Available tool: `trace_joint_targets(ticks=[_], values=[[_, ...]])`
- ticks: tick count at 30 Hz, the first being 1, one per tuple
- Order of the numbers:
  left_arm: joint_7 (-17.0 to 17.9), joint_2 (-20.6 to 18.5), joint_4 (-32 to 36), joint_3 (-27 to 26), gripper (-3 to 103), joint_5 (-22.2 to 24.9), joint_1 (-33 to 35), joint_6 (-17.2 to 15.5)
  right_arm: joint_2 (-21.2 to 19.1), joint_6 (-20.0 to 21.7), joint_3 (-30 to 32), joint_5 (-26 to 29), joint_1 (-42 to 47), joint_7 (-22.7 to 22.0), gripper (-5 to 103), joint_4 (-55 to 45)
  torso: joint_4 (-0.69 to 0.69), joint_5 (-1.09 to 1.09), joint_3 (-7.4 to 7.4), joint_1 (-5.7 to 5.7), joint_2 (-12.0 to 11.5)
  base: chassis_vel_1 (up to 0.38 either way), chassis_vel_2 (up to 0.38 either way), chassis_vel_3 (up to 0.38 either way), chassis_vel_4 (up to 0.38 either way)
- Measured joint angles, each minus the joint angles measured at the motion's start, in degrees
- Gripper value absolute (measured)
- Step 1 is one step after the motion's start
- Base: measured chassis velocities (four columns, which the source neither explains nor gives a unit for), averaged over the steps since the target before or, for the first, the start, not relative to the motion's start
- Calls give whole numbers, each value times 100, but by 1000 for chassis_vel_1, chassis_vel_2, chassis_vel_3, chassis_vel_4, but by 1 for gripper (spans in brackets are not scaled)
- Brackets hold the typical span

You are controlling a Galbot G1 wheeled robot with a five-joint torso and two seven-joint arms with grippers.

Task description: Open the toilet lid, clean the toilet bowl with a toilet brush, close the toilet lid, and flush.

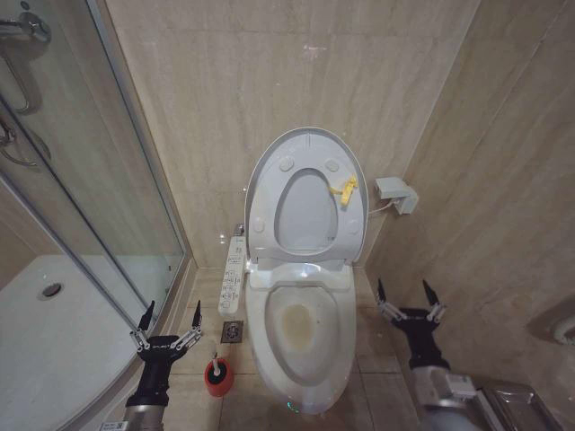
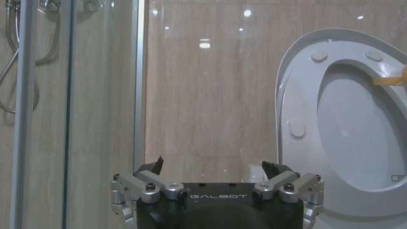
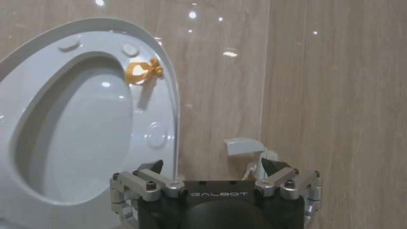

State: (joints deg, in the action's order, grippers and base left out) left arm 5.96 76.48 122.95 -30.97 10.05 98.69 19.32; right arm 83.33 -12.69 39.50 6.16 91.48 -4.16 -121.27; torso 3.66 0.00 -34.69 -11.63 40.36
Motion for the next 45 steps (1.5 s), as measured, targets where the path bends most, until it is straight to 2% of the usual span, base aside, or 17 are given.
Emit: trace_joint_targets(ticks=[12,19,24,25,27,29,31,36,45], values=[[0,0,0,0,100,0,1,0,-304,-167,32,365,-248,76,100,300,1,0,1,1,0,-4,3,3,-5],[0,0,0,0,100,0,-1,0,-423,-432,83,232,-535,153,100,568,2,1,-1,-2,-1,-110,76,84,-98],[0,0,0,0,100,0,0,0,-599,-320,53,51,-994,-110,100,797,0,0,0,-3,-1,-33,25,30,-20],[0,0,0,0,100,0,1,0,-648,-266,25,-49,-1195,-245,100,894,2,0,0,-1,-1,0,0,0,0],[1,1,0,-1,100,0,1,0,-761,-236,-74,-143,-1676,-506,100,1167,-1,1,1,2,0,24,-25,-30,16],[0,0,0,0,100,0,2,0,-799,-207,-109,-144,-1857,-562,100,1266,1,2,1,2,0,45,-49,-60,32],[0,0,0,0,100,0,1,0,-949,-75,-225,-112,-2434,-659,100,1591,-1,0,1,2,0,0,0,0,0],[0,0,0,-1,100,0,0,0,-1236,68,-420,72,-3280,-723,100,2303,1,1,0,0,0,0,0,0,0],[0,0,0,-1,100,0,1,0,-1672,247,-455,422,-4115,-761,100,2889,3,0,0,0,0,0,0,0,0]])
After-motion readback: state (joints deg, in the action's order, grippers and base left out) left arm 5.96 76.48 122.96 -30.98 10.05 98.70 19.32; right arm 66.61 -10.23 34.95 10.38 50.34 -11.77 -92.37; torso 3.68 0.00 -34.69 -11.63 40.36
